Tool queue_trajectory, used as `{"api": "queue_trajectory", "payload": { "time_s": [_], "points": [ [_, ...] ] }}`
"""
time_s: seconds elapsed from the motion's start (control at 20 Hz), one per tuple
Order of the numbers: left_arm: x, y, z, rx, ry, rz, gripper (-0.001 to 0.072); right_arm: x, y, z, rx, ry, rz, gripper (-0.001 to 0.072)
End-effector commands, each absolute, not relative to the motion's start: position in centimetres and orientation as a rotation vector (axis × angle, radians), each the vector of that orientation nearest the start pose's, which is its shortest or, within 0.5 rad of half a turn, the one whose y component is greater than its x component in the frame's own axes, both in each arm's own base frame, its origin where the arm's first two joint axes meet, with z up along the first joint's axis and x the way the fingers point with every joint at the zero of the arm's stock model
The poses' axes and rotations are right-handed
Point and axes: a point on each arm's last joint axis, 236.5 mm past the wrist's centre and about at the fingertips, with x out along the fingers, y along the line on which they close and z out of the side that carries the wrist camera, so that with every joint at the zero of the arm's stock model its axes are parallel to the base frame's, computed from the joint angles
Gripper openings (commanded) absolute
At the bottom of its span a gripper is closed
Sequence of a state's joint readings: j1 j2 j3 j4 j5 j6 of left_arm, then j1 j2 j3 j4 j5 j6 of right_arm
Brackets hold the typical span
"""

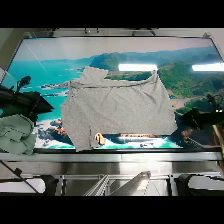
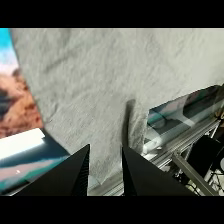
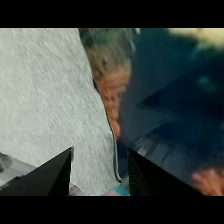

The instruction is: Fold the shirts.

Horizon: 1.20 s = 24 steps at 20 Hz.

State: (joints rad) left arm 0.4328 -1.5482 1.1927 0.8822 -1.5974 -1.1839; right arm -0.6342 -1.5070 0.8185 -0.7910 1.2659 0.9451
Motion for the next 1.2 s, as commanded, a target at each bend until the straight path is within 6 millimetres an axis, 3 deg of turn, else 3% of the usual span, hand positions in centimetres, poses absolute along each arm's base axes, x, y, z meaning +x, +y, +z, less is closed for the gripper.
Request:
{"api": "queue_trajectory", "payload": {
  "time_s": [0.0, 0.2, 0.3, 0.35, 0.45, 0.55, 0.85, 0.95, 1.0, 1.05, 1.15],
  "points": [
    [29.6, 0.4, -3.6, -0.753, 1.562, -0.371, 0.0219, 28.4, 0.2, -12.1, 0.852, 1.434, 0.324, 0.0381],
    [28.4, 1.1, -5.7, -0.751, 1.561, -0.292, 0.0238, 30.0, 3.7, -11.6, 0.838, 1.416, 0.389, 0.0351],
    [27.3, 0.2, -7.2, -0.746, 1.621, -0.299, 0.0239, 30.9, 4.7, -10.7, 0.853, 1.374, 0.432, 0.0052],
    [26.9, -0.4, -8.0, -0.751, 1.648, -0.308, 0.0239, 31.3, 4.9, -10.3, 0.866, 1.351, 0.438, 0.0015],
    [26.9, -1.6, -9.5, -0.73, 1.682, -0.322, 0.024, 31.6, 5.0, -10.1, 0.882, 1.34, 0.439, 0.0015],
    [28.0, -2.7, -10.8, -0.682, 1.694, -0.338, 0.0291, 31.5, 5.1, -10.0, 0.885, 1.344, 0.447, 0.0015],
    [30.9, -6.2, -14.0, -0.565, 1.769, -0.436, 0.029, 31.1, 5.5, -9.6, 0.895, 1.357, 0.472, 0.0015],
    [31.7, -7.2, -14.1, -0.537, 1.785, -0.473, 0.0247, 30.7, 5.9, -9.3, 0.904, 1.369, 0.498, 0.0015],
    [31.8, -7.4, -13.9, -0.526, 1.797, -0.491, 0.016, 30.3, 6.2, -8.8, 0.91, 1.377, 0.52, 0.0015],
    [31.8, -7.5, -13.4, -0.515, 1.808, -0.514, 0.0001, 30.0, 6.5, -8.1, 0.914, 1.382, 0.547, 0.0014],
    [31.6, -7.8, -11.1, -0.51, 1.816, -0.564, 0.0013, 29.6, 6.7, -5.7, 0.915, 1.363, 0.61, 0.0014]
  ]
}}
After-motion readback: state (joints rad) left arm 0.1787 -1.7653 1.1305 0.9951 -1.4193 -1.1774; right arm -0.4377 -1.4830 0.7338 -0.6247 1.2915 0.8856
